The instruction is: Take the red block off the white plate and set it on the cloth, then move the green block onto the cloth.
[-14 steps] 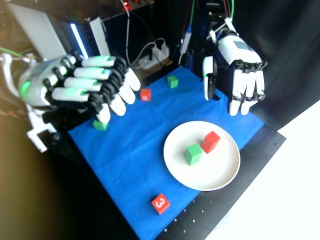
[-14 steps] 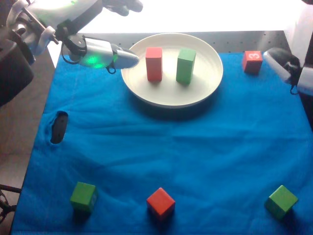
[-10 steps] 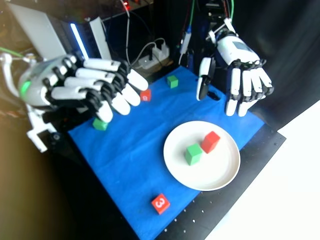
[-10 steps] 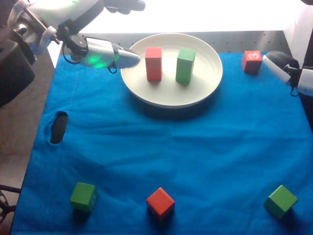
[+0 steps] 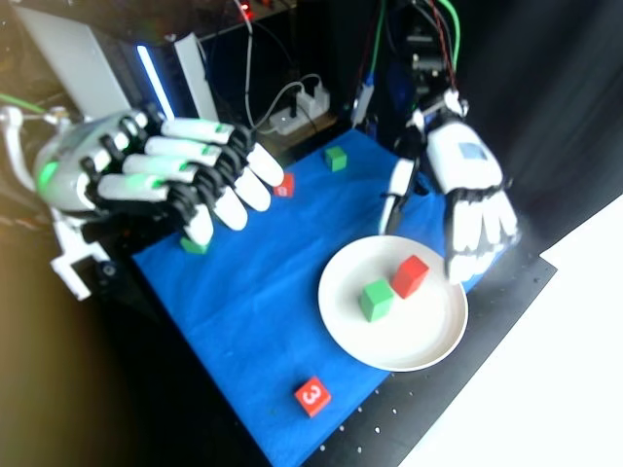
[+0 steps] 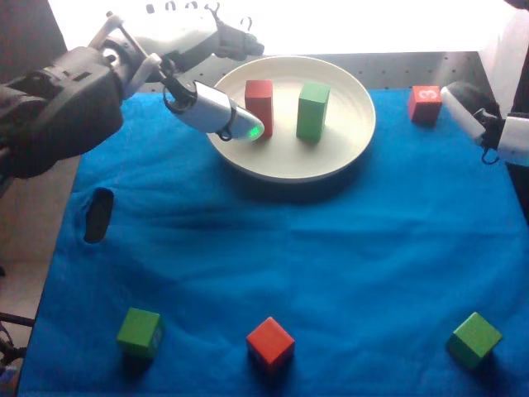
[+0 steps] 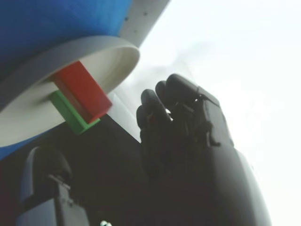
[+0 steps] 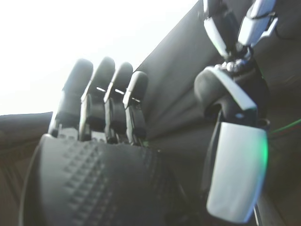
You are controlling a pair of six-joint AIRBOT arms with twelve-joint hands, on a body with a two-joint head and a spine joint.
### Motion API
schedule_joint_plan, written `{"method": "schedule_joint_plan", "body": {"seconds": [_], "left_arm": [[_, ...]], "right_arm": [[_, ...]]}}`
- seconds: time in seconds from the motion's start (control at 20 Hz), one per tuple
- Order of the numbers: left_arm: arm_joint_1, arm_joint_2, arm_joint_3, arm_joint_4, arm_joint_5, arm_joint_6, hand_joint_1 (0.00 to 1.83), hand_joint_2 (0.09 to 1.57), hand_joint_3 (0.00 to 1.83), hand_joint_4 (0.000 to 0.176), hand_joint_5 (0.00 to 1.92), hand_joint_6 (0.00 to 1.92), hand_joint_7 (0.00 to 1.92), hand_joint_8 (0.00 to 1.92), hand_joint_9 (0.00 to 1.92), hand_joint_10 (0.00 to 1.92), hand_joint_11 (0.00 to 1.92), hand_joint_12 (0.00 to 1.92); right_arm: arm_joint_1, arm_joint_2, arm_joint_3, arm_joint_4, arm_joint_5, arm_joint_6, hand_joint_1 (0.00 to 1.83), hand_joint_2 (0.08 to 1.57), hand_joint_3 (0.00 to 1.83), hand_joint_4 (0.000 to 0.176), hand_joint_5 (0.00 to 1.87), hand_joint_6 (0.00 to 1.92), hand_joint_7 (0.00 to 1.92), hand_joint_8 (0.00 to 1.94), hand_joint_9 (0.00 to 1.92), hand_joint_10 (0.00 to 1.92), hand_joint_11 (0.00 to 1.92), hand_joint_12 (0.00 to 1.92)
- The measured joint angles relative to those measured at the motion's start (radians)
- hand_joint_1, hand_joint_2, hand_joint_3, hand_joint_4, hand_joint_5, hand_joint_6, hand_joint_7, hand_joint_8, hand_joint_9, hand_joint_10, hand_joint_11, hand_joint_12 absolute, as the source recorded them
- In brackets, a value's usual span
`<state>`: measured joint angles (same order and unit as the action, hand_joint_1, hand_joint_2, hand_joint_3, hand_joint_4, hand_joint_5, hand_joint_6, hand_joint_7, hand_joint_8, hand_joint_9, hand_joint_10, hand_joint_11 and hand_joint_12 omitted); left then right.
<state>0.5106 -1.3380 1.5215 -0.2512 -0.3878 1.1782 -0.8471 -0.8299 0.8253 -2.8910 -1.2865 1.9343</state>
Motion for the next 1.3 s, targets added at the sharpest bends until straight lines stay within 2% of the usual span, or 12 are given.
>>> {"method": "schedule_joint_plan", "body": {"seconds": [0.5,0.7,0.75,0.8,0.85,0.9,0.95,1.0,1.1,1.15,1.2,1.3], "left_arm": [[-0.009,-0.086,0.103,0.001,0.094,-0.011,0.95,0.89,0.00,0.000,0.53,0.02,0.54,0.01,0.33,0.64,0.04,1.61],[-0.009,-0.092,0.116,0.001,0.099,-0.044,0.93,0.97,0.03,0.000,0.65,0.07,0.64,0.04,0.45,0.74,0.17,1.66],[-0.009,-0.092,0.116,0.001,0.100,-0.045,0.96,1.01,0.02,0.000,0.77,0.37,0.82,0.21,0.49,0.90,0.18,1.75],[-0.009,-0.092,0.116,0.001,0.100,-0.050,0.98,1.12,0.01,0.117,0.86,0.97,0.86,0.39,0.47,1.06,0.17,1.85],[-0.008,-0.093,0.121,0.002,0.099,-0.059,0.98,1.15,0.00,0.151,0.86,1.14,0.89,0.59,0.50,1.18,0.19,1.90],[-0.008,-0.094,0.127,0.002,0.100,-0.079,0.97,1.17,0.00,0.155,0.85,1.19,0.83,0.72,0.47,1.23,0.16,1.92],[-0.005,-0.095,0.133,0.004,0.099,-0.092,0.97,1.18,0.00,0.120,0.83,1.22,0.76,0.72,0.42,1.19,0.11,1.92],[-0.002,-0.100,0.140,0.003,0.098,-0.103,0.99,1.18,0.00,0.098,0.84,1.21,0.74,0.71,0.42,1.17,0.11,1.91],[0.002,-0.100,0.142,0.003,0.095,-0.117,1.02,1.19,0.00,0.018,0.82,1.23,0.76,0.67,0.51,1.14,0.21,1.87],[0.002,-0.102,0.142,0.003,0.093,-0.117,1.05,1.18,0.00,0.000,0.84,1.21,0.80,0.78,0.58,1.22,0.32,1.86],[0.002,-0.103,0.143,0.003,0.092,-0.122,1.14,1.19,0.00,0.019,0.85,1.20,0.81,1.16,0.60,1.25,0.36,1.86],[0.005,-0.103,0.143,0.004,0.076,-0.142,1.18,1.17,0.00,0.026,0.90,1.16,0.84,1.22,0.66,1.25,0.44,1.77]], "right_arm": [[0.000,-0.003,0.007,0.000,0.000,0.000,0.87,0.77,0.60,0.000,0.28,1.00,0.37,1.11,0.31,1.38,0.18,1.87],[0.000,-0.003,0.008,0.000,0.000,0.000,0.86,0.77,0.64,0.000,0.29,0.98,0.38,1.11,0.31,1.38,0.19,1.85],[0.000,-0.004,0.008,0.000,0.000,0.000,0.86,0.78,0.61,0.000,0.28,0.95,0.36,1.09,0.29,1.38,0.16,1.87],[0.000,-0.004,0.007,0.000,0.001,0.001,0.87,0.80,0.57,0.000,0.29,0.93,0.37,1.07,0.29,1.36,0.16,1.85],[0.000,-0.004,0.008,0.000,0.000,0.001,0.84,0.82,0.55,0.000,0.30,0.91,0.37,1.05,0.28,1.34,0.14,1.84],[0.000,-0.004,0.007,-0.001,0.000,0.001,0.83,0.81,0.54,0.000,0.28,0.91,0.34,1.05,0.24,1.34,0.11,1.85],[0.000,-0.004,0.007,0.001,0.000,0.001,0.87,0.81,0.53,0.000,0.28,0.91,0.33,1.05,0.24,1.34,0.09,1.85],[0.000,-0.004,0.008,0.003,0.000,0.001,0.91,0.82,0.51,0.000,0.28,0.91,0.32,1.08,0.23,1.36,0.08,1.85],[0.000,-0.004,0.007,0.000,0.000,0.001,0.94,0.88,0.39,0.000,0.29,0.92,0.33,1.10,0.25,1.34,0.12,1.81],[0.000,-0.004,0.007,0.000,0.000,0.002,0.94,0.90,0.37,0.000,0.31,0.94,0.35,1.11,0.29,1.35,0.17,1.80],[0.000,-0.004,0.007,0.000,0.000,0.002,0.96,0.91,0.35,0.000,0.30,0.97,0.35,1.12,0.28,1.35,0.16,1.80],[0.000,-0.004,0.007,0.000,0.000,0.002,0.99,0.93,0.31,0.000,0.30,1.01,0.38,1.07,0.30,1.31,0.14,1.79]]}}
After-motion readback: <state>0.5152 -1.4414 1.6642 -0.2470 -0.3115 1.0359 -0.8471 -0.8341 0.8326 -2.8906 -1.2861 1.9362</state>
